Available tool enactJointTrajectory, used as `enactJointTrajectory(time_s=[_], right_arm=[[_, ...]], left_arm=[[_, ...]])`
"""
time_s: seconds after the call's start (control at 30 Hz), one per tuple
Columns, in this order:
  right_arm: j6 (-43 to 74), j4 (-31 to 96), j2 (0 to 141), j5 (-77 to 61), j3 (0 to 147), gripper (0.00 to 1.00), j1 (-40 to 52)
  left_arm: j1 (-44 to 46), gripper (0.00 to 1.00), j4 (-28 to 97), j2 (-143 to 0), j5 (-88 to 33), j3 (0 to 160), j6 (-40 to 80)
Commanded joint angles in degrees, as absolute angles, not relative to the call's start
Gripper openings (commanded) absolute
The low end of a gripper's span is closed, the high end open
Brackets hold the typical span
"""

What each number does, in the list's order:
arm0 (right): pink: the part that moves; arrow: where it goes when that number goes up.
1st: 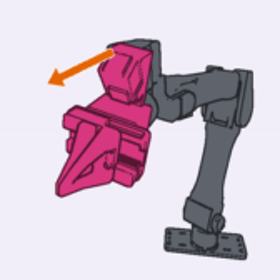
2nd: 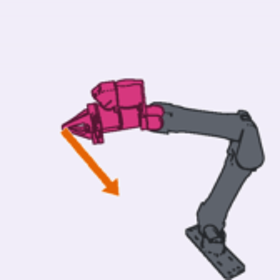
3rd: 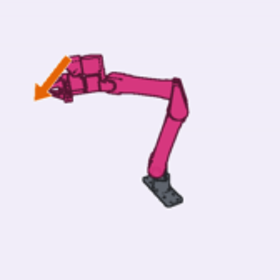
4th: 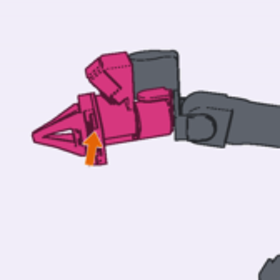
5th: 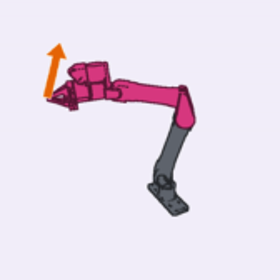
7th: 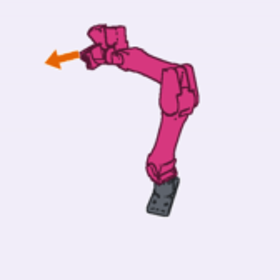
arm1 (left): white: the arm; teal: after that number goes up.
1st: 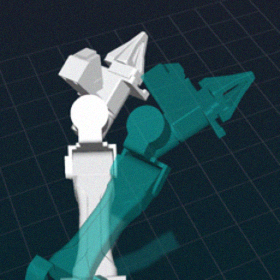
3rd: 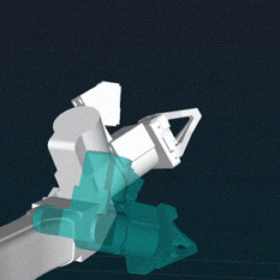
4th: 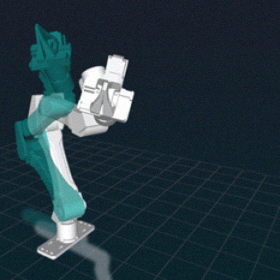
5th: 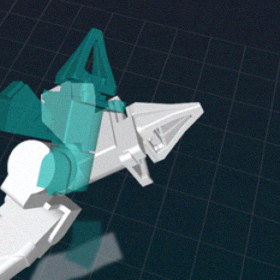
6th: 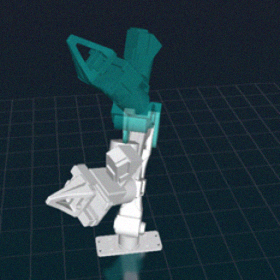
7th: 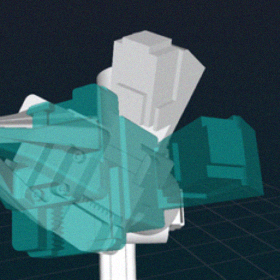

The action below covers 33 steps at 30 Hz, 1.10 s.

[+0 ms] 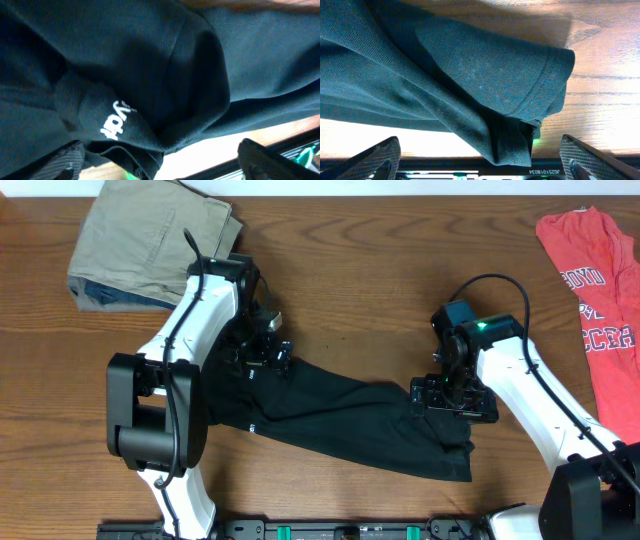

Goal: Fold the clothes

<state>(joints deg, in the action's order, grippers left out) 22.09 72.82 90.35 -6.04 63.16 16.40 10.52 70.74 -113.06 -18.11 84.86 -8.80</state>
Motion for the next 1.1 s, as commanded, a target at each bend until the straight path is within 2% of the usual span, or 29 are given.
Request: enactJointTrajectory(time_s=[0.0, 0.07, 0.13, 0.67, 1.07], right_arm=[[21.61, 72.84, 89.47, -6.50, 63.83, 0.99, 16.58], [21.61, 72.99, 89.47, -6.50, 63.83, 0.99, 16.58], [21.61, 73.12, 89.47, -6.50, 63.83, 0.99, 16.58], [21.58, 74.32, 89.47, -6.50, 63.72, 0.99, 16.58], [21.61, 74.08, 89.47, -6.48, 63.72, 0.99, 16.58]], left_arm=[[10.48, 0.91, 69.38, -113.27, -18.79, 84.29, -8.32], [10.48, 0.84, 68.42, -113.27, -18.79, 84.27, -8.29], [10.48, 0.82, 68.14, -113.27, -18.79, 84.27, -8.27], [10.48, 0.82, 63.70, -113.30, -14.31, 84.20, -8.34], [12.19, 0.82, 66.74, -113.30, -14.59, 81.93, -8.34]])
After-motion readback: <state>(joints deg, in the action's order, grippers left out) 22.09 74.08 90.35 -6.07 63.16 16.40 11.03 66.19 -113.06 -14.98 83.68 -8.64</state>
